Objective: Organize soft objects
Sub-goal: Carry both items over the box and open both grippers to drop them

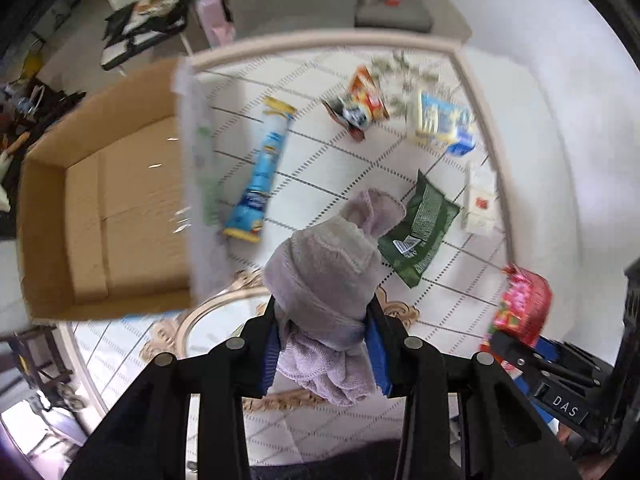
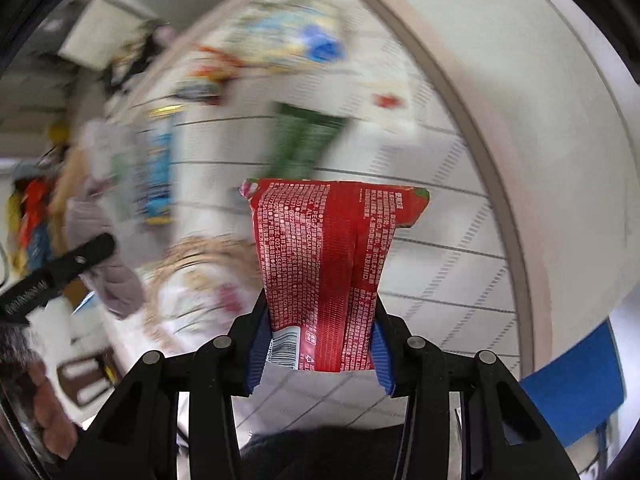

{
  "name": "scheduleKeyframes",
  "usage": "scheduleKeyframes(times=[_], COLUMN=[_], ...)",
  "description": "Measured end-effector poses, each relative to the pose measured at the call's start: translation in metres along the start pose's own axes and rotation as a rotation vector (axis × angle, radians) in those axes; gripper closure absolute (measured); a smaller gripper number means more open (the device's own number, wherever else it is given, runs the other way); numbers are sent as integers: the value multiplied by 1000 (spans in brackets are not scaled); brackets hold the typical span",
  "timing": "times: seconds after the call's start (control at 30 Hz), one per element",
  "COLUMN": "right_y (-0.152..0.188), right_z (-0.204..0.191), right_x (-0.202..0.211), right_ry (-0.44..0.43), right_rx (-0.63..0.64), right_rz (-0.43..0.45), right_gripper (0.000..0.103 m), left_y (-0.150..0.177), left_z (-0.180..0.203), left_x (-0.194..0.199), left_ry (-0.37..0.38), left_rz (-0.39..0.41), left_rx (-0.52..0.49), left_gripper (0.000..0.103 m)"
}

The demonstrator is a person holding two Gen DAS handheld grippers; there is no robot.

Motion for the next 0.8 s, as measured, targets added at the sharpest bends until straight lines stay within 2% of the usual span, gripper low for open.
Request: scheduleKeyframes(times=[0.07, 0.17, 0.3, 0.5, 0.63, 0.8], right_y=[-1, -1, -6, -33, -61, -91], right_z=[-36, -106, -186, -282, -312, -315], right_x=[23, 32, 16, -41, -97, -152], right_ry=[-52, -108, -115, -52, 6, 89], right_rx=[76, 188, 289, 350, 323, 297], right_rz=[10, 9, -5, -41, -84, -107], right_gripper=[57, 57, 57, 57, 57, 57], left_y=[8, 13, -2, -47, -79, -104], left_z=[-22, -63, -130, -205, -242, -268], left_x=[31, 68, 80, 41, 0, -53], left_ry=[15, 31, 23, 23, 70, 84], left_rz=[33, 74, 115, 72, 1, -89], left_rx=[33, 92, 191, 270, 281, 265], left_gripper=[68, 68, 68, 69, 68, 68])
Point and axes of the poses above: each gripper's, at about its wrist camera, not at the fingertips, and x roughly against the way its jaws point, z to its right, y to its underside, the point moved 8 cm from there along -x, roughly the way its jaws point, and after that the axes turned 4 degrees about -y, right-handed, at the moved point
